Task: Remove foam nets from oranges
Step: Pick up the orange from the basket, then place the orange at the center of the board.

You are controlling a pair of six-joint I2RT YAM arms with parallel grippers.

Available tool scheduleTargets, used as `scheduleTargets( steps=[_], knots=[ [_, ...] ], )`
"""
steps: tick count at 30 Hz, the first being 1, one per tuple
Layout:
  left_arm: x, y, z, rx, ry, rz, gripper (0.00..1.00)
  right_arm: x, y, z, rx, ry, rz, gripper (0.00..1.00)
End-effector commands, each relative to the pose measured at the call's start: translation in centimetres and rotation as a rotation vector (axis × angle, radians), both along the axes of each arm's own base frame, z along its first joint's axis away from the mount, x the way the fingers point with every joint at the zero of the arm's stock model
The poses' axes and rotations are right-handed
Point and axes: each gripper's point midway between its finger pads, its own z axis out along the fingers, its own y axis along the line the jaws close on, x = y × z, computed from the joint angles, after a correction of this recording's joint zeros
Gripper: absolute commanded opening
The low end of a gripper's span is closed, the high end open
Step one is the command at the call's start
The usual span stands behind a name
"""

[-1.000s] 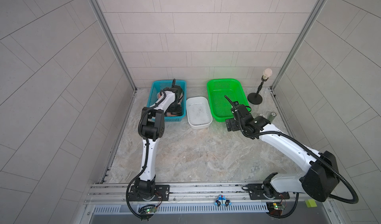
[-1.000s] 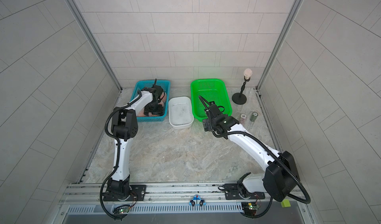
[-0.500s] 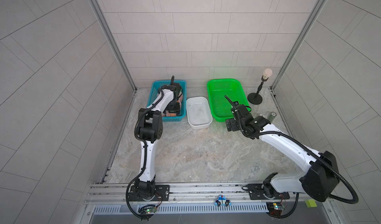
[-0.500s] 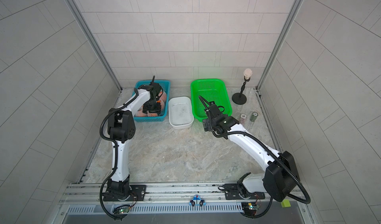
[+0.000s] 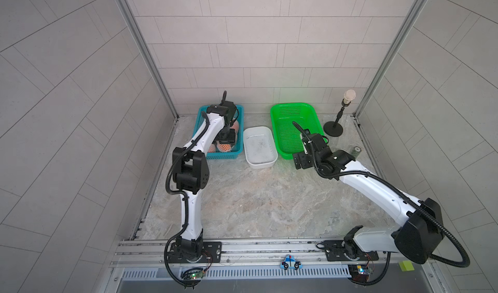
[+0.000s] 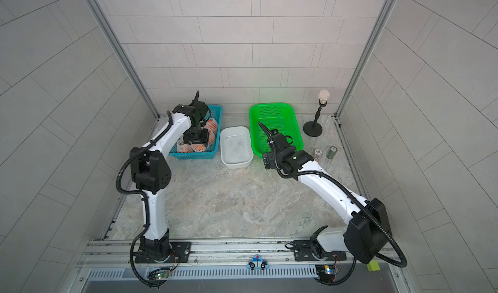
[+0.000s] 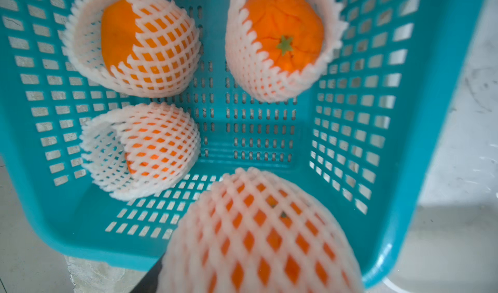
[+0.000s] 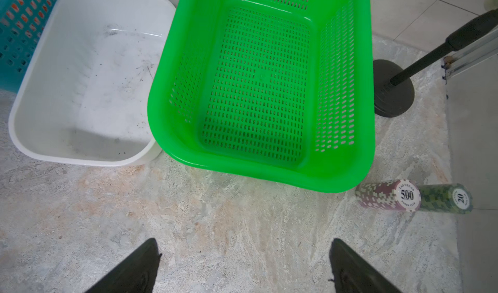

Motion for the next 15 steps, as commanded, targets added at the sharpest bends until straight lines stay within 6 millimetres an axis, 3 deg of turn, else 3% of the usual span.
scheduleTargets(
  steps=[1, 9, 15],
  knots=[
    [-2.3, -0.8, 2.1, -0.006, 0.013, -0.039, 0.65, -0.4, 1.2, 0.7, 0.016, -0.034, 0.075, 1.0],
    [-5.3, -2.3, 3.6, -0.008, 0.009, -0.086, 0.65, -2.7, 3.1, -1.1, 0.006, -0.036, 0.191, 1.0],
    [-8.6, -3.5, 3.4, -0.006, 0.034, -0.128, 0.65, -3.8, 3.8, -2.2, -0.014, -0.035, 0.241, 1.0]
  ],
)
